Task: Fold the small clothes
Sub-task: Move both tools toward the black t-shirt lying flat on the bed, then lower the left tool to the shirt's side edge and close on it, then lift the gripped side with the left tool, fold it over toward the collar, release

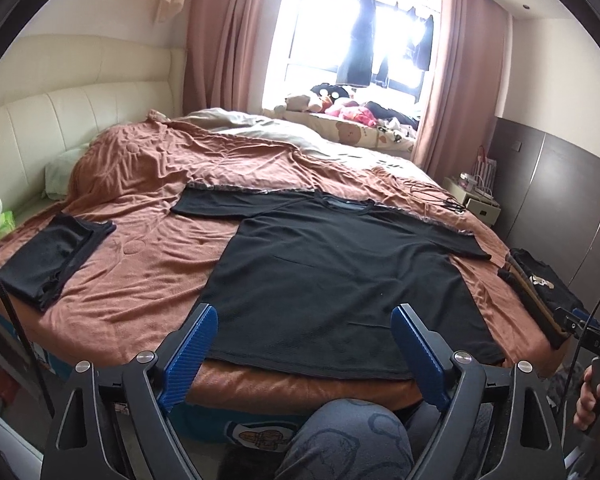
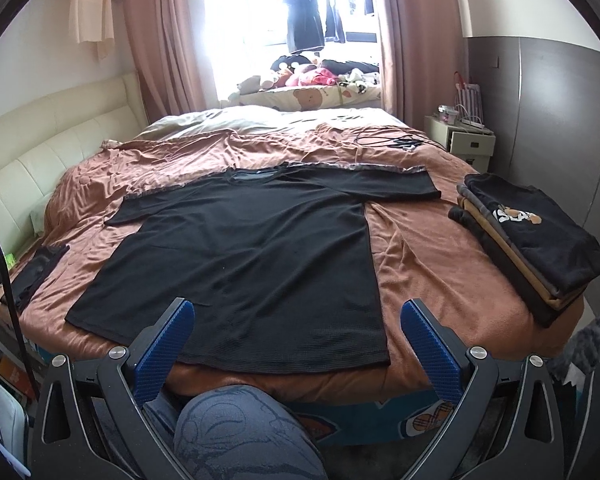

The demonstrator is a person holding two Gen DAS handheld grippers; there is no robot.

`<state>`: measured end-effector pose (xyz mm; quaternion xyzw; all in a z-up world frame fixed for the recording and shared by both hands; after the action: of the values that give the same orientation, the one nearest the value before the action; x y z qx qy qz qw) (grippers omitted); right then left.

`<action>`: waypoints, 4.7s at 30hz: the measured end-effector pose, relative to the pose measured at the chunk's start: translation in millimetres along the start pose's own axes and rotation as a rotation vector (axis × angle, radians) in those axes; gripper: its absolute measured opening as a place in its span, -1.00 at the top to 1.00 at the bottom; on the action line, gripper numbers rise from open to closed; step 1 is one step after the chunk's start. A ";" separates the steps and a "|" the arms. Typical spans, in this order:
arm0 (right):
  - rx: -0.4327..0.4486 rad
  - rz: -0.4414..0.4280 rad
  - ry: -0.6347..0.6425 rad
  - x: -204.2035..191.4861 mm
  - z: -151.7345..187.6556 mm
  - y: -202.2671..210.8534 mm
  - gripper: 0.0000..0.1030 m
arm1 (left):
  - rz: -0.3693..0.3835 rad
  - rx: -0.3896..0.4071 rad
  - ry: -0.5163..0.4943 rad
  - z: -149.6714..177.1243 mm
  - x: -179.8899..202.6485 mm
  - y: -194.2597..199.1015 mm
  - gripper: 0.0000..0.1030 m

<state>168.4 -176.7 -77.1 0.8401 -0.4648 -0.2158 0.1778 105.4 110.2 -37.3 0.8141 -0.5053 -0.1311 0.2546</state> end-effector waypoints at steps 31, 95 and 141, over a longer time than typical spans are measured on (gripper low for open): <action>-0.155 -0.007 0.058 -19.2 -86.0 -183.1 -1.00 | -0.185 -0.248 0.142 -45.8 -66.4 -178.5 -1.00; -0.371 -0.259 0.020 -72.2 -134.7 -536.8 0.23 | -0.232 -0.514 0.543 -119.5 -224.7 -555.4 0.70; -0.409 -0.562 -0.240 -122.6 -167.4 -685.7 0.75 | 0.238 -0.243 0.308 -311.2 -47.6 -489.6 0.89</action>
<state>681.3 291.0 -254.1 0.8508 -0.1808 -0.4418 0.2199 600.3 416.5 -47.0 0.7224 -0.5336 -0.0342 0.4385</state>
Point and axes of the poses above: each gripper's, at about its wrist camera, not at the fingertips, and y roughly against the way its jaws point, x to its right, z to its underside, the point moved 7 cm from there along -y, roughly the way its jaws point, and after that the axes turned 15 degrees about -z, right-handed, at the moved point
